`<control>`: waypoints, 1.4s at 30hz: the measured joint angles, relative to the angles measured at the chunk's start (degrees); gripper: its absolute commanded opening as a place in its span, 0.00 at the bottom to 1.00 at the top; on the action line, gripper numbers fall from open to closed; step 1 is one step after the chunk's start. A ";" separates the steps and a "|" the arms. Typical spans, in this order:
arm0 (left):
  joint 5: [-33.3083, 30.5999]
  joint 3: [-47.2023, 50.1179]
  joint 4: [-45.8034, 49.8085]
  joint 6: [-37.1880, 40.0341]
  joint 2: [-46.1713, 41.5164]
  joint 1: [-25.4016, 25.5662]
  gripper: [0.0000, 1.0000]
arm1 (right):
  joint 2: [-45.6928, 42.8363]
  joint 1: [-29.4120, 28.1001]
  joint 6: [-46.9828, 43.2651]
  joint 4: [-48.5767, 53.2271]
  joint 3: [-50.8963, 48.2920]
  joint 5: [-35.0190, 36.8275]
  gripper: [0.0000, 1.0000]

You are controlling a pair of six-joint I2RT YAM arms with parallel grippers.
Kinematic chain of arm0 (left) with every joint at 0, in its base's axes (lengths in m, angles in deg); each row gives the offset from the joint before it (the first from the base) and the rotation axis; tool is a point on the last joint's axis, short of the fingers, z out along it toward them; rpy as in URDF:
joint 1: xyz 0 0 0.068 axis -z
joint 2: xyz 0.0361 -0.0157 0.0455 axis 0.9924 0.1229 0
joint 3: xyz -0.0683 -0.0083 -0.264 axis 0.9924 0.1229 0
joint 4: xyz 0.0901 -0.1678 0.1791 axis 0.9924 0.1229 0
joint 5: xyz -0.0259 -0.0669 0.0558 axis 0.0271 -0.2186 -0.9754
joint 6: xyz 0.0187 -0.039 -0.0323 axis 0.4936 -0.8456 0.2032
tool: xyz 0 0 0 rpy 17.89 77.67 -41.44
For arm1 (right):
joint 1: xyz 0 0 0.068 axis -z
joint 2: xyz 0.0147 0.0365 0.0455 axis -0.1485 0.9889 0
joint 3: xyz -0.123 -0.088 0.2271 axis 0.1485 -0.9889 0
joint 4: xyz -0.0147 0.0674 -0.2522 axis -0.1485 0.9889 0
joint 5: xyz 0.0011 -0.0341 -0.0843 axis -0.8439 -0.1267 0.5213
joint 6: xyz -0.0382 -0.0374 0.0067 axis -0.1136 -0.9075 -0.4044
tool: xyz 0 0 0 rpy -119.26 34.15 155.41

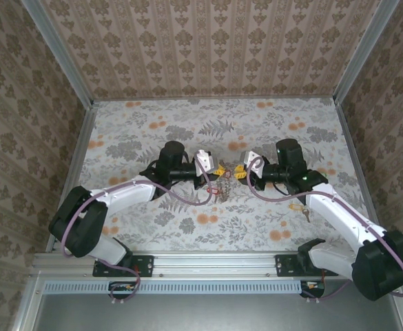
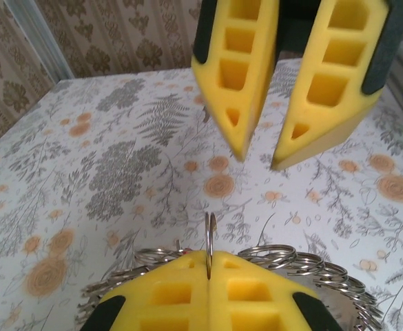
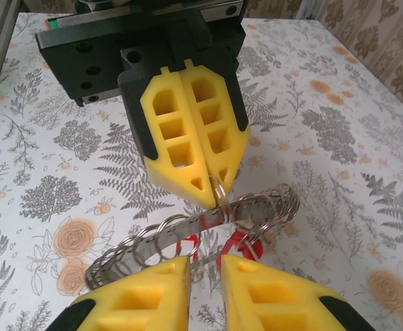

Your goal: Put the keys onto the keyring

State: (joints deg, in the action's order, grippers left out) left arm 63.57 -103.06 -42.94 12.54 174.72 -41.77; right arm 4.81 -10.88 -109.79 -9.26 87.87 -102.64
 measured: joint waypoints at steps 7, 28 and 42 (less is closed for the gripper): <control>3.89 -0.02 -2.40 -2.34 0.07 0.00 0.00 | 3.48 0.00 -4.07 -0.68 1.88 -1.68 0.22; 7.58 -0.02 -5.25 -6.21 0.81 -1.42 0.00 | 8.96 -0.11 -4.63 -2.36 4.15 -7.80 0.00; 7.56 -1.36 -1.92 -3.50 0.81 -1.44 0.12 | 10.36 -1.01 -7.61 8.35 10.16 -6.12 0.00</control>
State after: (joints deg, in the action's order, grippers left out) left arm 71.13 -104.41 -44.87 9.05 175.52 -43.22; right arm 15.17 -11.89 -117.40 -0.91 98.03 -108.76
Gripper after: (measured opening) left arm 0.123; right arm 0.060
